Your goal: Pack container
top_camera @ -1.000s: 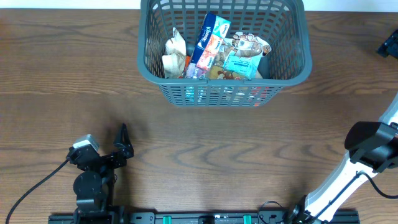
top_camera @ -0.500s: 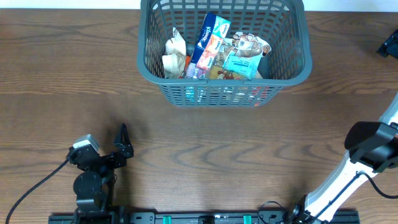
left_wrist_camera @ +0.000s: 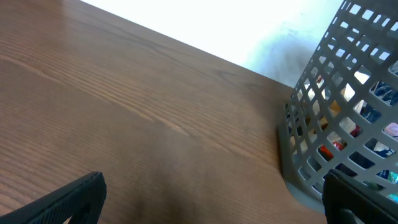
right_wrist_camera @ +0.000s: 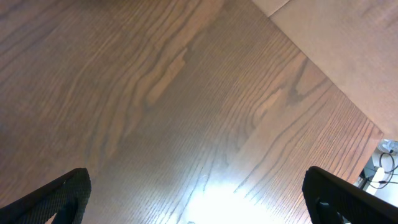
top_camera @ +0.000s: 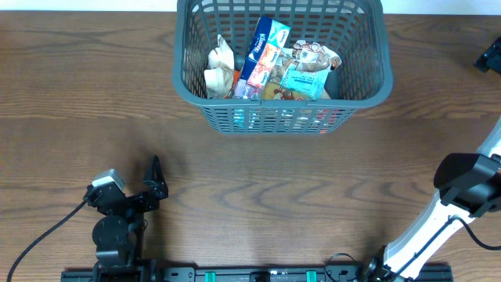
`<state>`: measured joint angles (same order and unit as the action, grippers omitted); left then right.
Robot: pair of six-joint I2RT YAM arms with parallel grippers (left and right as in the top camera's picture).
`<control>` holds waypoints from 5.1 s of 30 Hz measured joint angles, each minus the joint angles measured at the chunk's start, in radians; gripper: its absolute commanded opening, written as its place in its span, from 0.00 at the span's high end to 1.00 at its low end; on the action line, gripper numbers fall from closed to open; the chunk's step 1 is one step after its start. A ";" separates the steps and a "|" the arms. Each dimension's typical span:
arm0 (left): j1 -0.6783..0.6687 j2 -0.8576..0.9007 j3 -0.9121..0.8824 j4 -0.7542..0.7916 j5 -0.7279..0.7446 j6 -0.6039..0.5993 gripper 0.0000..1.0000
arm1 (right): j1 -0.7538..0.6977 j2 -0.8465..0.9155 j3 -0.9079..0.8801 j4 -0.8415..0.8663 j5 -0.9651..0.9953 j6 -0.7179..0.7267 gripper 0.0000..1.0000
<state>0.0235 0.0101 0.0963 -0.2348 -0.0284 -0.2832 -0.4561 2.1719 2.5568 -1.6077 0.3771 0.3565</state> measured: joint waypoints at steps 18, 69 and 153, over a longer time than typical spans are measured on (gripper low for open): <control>0.000 0.000 0.000 -0.001 0.000 0.000 0.02 | 0.008 -0.098 -0.027 0.255 -0.024 -0.007 0.01; 0.000 0.000 0.001 -0.002 0.003 0.000 0.02 | 0.529 -1.322 -1.326 1.174 -0.119 -0.280 0.01; 0.000 0.000 0.001 -0.002 0.003 0.000 0.02 | 0.529 -2.157 -2.478 1.366 -0.318 -0.478 0.01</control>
<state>0.0235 0.0101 0.0971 -0.2371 -0.0254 -0.2832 0.0734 0.0147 0.0784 -0.2417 0.0589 -0.1211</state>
